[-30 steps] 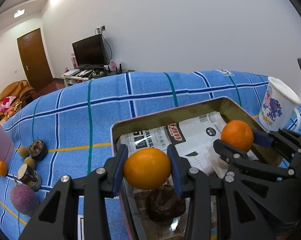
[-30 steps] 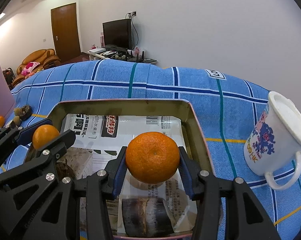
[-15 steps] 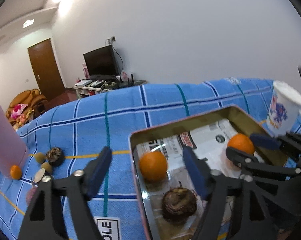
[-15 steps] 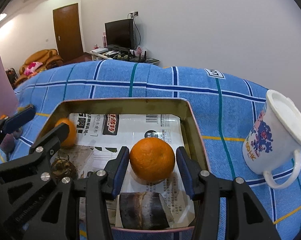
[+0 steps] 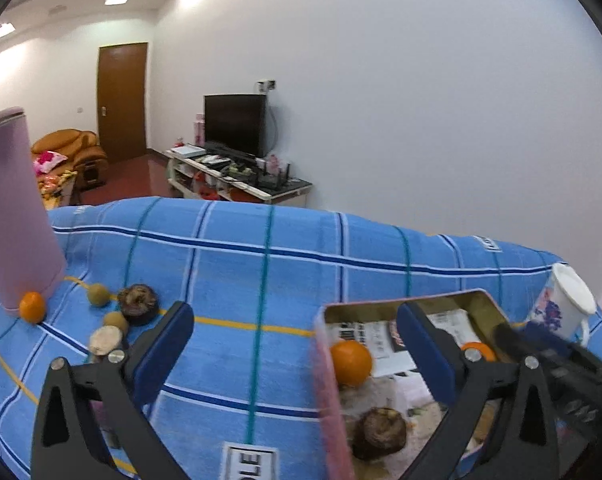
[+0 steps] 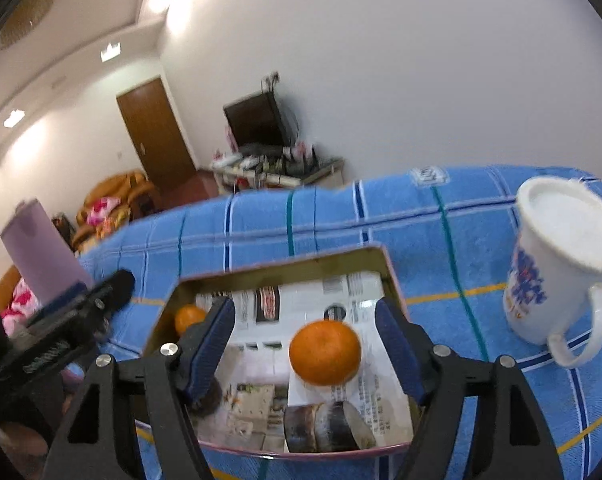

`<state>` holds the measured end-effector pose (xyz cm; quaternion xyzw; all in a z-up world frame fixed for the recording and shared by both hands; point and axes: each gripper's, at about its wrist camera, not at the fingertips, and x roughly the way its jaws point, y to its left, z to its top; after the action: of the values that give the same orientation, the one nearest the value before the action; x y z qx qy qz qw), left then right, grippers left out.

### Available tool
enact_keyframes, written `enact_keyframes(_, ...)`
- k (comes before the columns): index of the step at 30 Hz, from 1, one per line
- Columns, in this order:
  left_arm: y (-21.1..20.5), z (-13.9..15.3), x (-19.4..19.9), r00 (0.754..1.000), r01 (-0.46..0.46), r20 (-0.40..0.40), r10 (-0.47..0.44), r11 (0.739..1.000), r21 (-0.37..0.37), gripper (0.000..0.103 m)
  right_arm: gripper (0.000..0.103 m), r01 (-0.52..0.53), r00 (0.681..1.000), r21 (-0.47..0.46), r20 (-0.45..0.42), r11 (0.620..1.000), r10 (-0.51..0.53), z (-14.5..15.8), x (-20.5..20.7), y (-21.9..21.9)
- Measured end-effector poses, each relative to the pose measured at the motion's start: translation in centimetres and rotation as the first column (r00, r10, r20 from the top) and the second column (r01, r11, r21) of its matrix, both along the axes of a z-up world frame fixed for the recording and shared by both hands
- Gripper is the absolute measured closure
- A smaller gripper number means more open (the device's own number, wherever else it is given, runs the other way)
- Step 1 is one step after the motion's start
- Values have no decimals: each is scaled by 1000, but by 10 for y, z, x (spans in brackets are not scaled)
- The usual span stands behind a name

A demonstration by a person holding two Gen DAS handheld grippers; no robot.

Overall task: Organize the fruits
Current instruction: 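Lower both oranges into the pink tin box and open both grippers, then move the right gripper to the purple turnip and grasp it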

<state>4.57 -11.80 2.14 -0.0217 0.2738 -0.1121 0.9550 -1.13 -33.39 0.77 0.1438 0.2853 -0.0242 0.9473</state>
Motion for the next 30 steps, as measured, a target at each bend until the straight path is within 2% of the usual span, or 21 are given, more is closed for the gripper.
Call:
enact_keyframes(3,3,-3,-1,1000,-26,16,25,1000,15,0,29,32,996,20,78,999,-33,6,-12,-1)
enact_keyframes(6,3,-4,-6,997,-50,55,47,998,46,0,29,53,995,14,85,999,-54,7,-9,2)
enact_keyframes(10,3,-8,-12,991,-85,114,72,991,104,0,29,100,992,-52,82,994,-95,5,-7,13)
enact_keyframes(17,7,-12,-20,985,-109,152,86,982,151,0,29,117,975,-218,210,969,-70,18,-24,42)
enact_keyframes(30,23,-18,-30,984,-122,149,97,979,166,0,29,191,966,-189,213,963,-150,12,-31,35)
